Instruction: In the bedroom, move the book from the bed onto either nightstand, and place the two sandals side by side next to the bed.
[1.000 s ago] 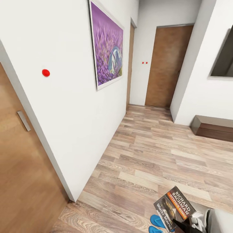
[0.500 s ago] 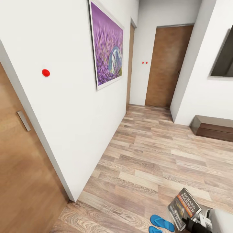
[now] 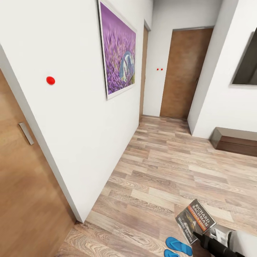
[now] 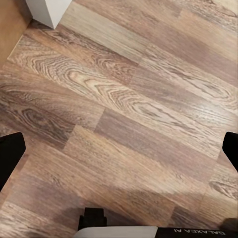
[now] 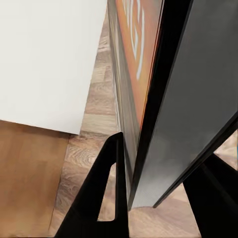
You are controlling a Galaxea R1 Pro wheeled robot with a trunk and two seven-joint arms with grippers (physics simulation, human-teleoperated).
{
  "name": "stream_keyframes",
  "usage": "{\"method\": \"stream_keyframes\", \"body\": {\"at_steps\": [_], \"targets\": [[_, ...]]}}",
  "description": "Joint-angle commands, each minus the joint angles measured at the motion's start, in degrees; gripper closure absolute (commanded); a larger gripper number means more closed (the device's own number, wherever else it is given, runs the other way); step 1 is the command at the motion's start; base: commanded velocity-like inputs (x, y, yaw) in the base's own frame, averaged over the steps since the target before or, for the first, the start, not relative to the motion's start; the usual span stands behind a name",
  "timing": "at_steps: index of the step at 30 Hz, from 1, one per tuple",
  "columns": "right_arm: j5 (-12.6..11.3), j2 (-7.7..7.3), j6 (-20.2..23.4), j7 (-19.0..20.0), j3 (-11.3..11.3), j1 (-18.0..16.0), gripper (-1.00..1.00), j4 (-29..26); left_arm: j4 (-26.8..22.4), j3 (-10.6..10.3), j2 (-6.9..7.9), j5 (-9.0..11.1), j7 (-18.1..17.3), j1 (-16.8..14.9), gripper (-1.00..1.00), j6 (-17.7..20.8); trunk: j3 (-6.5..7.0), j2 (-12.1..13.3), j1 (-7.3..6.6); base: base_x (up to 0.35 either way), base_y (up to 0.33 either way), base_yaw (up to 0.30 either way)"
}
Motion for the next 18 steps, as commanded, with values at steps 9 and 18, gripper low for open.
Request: {"method": "stream_keyframes", "body": {"at_steps": [9,18], "targets": [[-0.2,-0.05,-0.5,5.1,0.1,0.0,1.0,0.3,0.1,-0.5,-0.04,0.6,-0.3,0.0,-1.0,-0.2,0.64,-0.1,0.01,0.0,0.0,-0.086],[-0.2,-0.05,-0.6,5.1,0.1,0.0,1.0,0.3,0.2,-0.5,-0.8,0.7,-0.3,0.0,-1.0,-0.2,1.45,-0.1,0.01,0.0,0.0,-0.085]]}}
